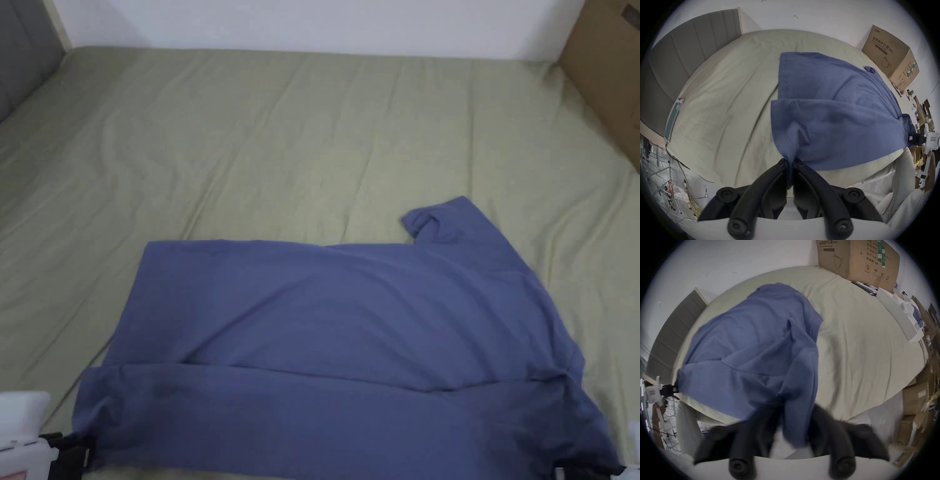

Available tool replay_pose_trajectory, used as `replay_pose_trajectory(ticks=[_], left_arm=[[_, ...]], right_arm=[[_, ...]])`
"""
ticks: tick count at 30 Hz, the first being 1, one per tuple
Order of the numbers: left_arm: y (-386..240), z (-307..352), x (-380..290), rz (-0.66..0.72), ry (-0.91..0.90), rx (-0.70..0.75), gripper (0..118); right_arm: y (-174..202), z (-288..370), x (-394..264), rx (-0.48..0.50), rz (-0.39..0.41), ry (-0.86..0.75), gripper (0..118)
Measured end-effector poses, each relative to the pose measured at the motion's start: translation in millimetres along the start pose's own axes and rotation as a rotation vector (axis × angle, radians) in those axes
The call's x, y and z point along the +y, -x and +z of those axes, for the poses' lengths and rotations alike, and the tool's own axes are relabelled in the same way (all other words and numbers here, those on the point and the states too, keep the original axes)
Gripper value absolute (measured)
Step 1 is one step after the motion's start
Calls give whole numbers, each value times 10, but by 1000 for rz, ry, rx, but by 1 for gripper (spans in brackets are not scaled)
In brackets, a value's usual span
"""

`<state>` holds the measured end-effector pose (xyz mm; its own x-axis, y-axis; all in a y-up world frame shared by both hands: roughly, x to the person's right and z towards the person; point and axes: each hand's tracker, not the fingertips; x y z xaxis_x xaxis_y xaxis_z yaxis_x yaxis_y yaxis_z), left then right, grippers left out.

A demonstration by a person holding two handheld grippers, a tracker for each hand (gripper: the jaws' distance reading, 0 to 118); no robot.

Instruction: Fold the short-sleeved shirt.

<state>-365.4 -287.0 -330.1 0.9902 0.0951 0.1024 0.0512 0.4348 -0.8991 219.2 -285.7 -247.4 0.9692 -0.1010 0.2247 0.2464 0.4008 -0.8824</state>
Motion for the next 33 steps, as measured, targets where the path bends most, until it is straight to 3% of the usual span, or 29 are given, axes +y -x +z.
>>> replay_pose_trajectory(ticks=[1,2,3,8,9,10,11,12,13,14,21,22,24,25,29,30,31,33], left_arm=[[14,-13,9,29,-19,15,62],[16,5,36,51,-18,56,86],[26,47,80,56,-31,68,98],[-69,408,464,82,-187,20,99],[-129,484,565,79,-242,-11,98],[-171,529,659,63,-292,-42,90],[-206,537,751,57,-322,-72,73],[-284,507,877,62,-339,-86,48],[-339,447,999,73,-322,-70,9],[-382,388,1084,85,-336,-63,0],[-593,14,1526,105,-341,-28,0],[-599,-57,1574,108,-316,-24,0],[-599,-194,1627,85,-301,1,0],[-598,-258,1657,79,-281,11,0],[-489,-502,1720,103,-231,8,0],[-464,-561,1738,115,-218,11,0],[-436,-632,1761,127,-204,24,0],[-377,-742,1794,132,-151,76,1]], right_arm=[[18,0,34,-23,10,13,101],[23,28,57,-6,14,-2,98],[6,96,106,-3,22,-38,97],[57,468,471,-4,54,-179,95],[77,525,568,25,49,-206,88],[100,539,673,42,38,-212,66],[120,517,772,64,26,-210,47],[142,468,888,97,16,-212,26],[180,391,1000,101,10,-216,0],[205,342,1089,102,1,-221,0],[284,-165,2019,107,32,-239,0],[259,-279,2188,111,31,-244,22],[248,-547,2543,85,33,-222,89],[231,-716,2723,80,34,-203,98],[190,-1390,3287,51,47,-142,92],[197,-1573,3376,11,22,-101,90],[206,-1758,3414,7,6,-58,76],[248,-1983,3388,11,-54,44,73]])
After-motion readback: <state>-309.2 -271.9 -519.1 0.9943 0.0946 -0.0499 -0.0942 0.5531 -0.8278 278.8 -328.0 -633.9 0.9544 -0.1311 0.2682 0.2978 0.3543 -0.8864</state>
